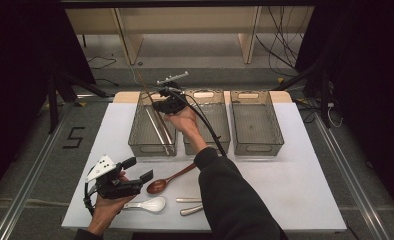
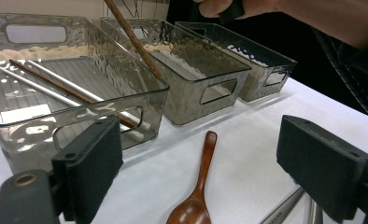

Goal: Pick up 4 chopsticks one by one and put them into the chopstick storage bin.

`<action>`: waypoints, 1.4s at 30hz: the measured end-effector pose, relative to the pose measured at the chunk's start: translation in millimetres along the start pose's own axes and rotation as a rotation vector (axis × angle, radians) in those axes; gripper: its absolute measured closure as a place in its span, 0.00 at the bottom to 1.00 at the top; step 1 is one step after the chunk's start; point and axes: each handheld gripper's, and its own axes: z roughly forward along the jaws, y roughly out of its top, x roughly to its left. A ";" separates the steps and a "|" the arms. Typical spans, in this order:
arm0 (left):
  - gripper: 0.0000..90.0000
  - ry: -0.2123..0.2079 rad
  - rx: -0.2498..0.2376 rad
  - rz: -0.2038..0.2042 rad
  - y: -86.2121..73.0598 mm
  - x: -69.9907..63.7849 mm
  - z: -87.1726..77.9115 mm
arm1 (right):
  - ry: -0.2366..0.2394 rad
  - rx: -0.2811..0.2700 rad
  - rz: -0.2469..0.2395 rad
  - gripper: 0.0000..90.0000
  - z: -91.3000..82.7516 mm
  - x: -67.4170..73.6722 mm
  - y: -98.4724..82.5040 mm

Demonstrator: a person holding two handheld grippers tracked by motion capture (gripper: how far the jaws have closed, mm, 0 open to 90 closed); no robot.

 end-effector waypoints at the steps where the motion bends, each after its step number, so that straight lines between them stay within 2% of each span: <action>1: 0.15 0.000 0.000 0.000 0.0 0.1 -0.1 | 0.001 0.000 0.002 0.95 0.8 -0.5 -0.3; 5: 0.15 0.000 0.001 0.002 0.1 0.4 -0.3 | 0.004 -0.003 0.007 0.95 2.9 -0.3 -1.1; 12: 0.15 -0.002 -0.001 0.002 0.2 0.0 -0.4 | -0.018 0.015 0.006 0.95 9.1 -1.4 -5.2; 31: 0.15 -0.002 0.002 0.006 0.3 0.1 -0.2 | -0.046 0.047 0.067 0.93 21.1 -10.5 -22.0; 35: 0.15 -0.002 -0.001 0.002 0.3 -0.1 -0.4 | -0.052 0.067 0.089 0.82 23.6 -12.3 -24.2; 36: 0.15 -0.002 0.000 0.003 0.3 0.1 -0.6 | -0.052 0.067 0.089 0.82 23.6 -12.3 -24.2; 37: 0.15 -0.001 0.000 0.002 0.3 0.2 -0.7 | -0.052 0.075 0.088 0.76 23.1 -12.3 -24.4; 40: 0.15 -0.001 0.000 0.006 0.4 0.6 -0.9 | -0.043 0.072 0.092 0.73 20.8 -12.4 -23.8; 42: 0.15 -0.001 0.000 0.003 0.3 0.3 -0.7 | -0.036 0.076 0.089 0.67 17.7 -12.2 -22.3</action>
